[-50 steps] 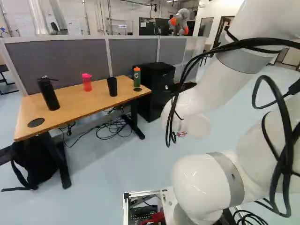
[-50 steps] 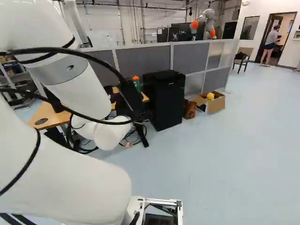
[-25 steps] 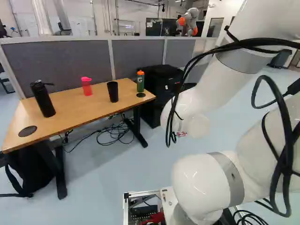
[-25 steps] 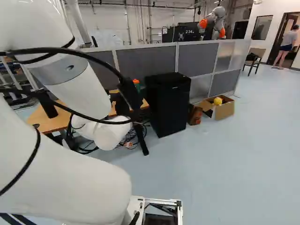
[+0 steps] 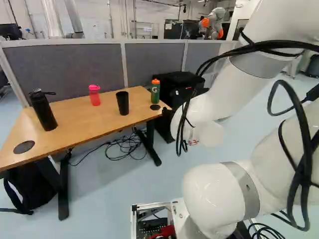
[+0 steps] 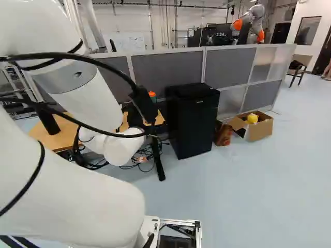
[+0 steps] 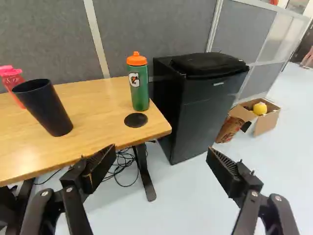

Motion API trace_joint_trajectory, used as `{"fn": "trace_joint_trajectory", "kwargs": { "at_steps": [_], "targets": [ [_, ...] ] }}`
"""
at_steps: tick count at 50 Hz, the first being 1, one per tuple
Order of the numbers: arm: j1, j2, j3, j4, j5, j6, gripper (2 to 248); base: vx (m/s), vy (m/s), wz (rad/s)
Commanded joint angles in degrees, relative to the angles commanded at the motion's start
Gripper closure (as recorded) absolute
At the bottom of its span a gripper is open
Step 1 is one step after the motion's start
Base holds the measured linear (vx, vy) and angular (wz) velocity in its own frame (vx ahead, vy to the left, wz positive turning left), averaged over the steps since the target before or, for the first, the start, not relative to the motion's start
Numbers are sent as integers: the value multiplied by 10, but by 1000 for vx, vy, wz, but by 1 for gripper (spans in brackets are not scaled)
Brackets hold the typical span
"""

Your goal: Pick up the green bottle from the table

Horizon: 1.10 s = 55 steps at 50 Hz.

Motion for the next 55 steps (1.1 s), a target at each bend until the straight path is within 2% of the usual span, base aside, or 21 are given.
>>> {"fn": "trace_joint_trajectory", "kwargs": {
  "at_steps": [18, 39, 55],
  "targets": [
    [0, 0, 0, 0, 0, 0, 3, 234, -26, 140],
    [0, 0, 0, 0, 0, 0, 3, 231, 18, 213],
    [0, 0, 0, 0, 0, 0, 3, 226, -13, 0]
  ]
}}
